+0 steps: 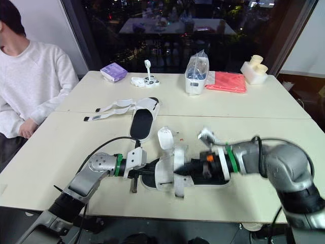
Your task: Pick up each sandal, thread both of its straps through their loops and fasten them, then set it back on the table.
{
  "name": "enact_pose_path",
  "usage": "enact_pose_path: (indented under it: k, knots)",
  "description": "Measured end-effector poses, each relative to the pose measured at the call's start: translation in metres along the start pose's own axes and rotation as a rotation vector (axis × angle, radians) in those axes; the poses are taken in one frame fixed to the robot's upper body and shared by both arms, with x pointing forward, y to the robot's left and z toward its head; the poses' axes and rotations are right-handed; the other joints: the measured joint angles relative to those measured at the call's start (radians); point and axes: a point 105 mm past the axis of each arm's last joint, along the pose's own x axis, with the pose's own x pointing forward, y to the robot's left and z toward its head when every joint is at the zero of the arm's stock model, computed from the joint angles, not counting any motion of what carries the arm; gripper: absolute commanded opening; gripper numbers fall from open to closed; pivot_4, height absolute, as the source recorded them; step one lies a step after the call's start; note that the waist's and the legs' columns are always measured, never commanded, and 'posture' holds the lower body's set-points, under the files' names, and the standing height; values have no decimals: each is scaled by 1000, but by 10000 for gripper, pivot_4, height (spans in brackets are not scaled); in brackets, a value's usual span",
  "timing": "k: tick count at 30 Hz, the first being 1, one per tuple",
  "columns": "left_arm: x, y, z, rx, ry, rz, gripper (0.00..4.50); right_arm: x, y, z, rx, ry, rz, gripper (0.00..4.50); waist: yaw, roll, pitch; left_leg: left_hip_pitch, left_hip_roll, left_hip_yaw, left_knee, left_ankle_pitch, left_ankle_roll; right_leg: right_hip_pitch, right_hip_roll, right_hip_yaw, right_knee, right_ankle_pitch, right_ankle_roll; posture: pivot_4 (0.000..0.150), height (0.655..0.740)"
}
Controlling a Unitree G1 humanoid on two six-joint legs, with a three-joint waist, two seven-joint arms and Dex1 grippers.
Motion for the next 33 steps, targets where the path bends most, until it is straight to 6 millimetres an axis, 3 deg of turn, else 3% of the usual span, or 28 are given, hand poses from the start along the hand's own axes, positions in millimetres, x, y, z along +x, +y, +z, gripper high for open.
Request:
enact_pose_path:
  k: [3, 8, 14, 33]
  knots:
    - [1, 0, 1, 9, -3, -4, 0, 2, -13, 8, 52, 1, -3, 258, -1, 0, 0, -1, 0, 1, 0, 0, 0, 0, 0, 0, 0, 0, 0, 1500, 7400]
    - [1, 0, 1, 12, -4, 0, 0, 6, -38, -4, 129, 48, -31, 258, -1, 0, 0, -2, -1, 1, 0, 0, 0, -1, 1, 0, 0, 0, 0, 1500, 7400]
    - [1, -2, 1, 13, -5, 11, 0, 6, -55, -16, 122, 105, -61, 258, -3, 0, 0, -2, -1, 2, 0, 0, 0, -1, 2, 0, 0, 0, 0, 1500, 7400]
    - [3, -3, 2, 14, -7, 27, 0, 4, -49, -10, -47, 211, -27, 258, -2, 0, 0, -2, -1, 2, 0, 0, 0, -2, 2, 0, 0, 0, 0, 1500, 7400]
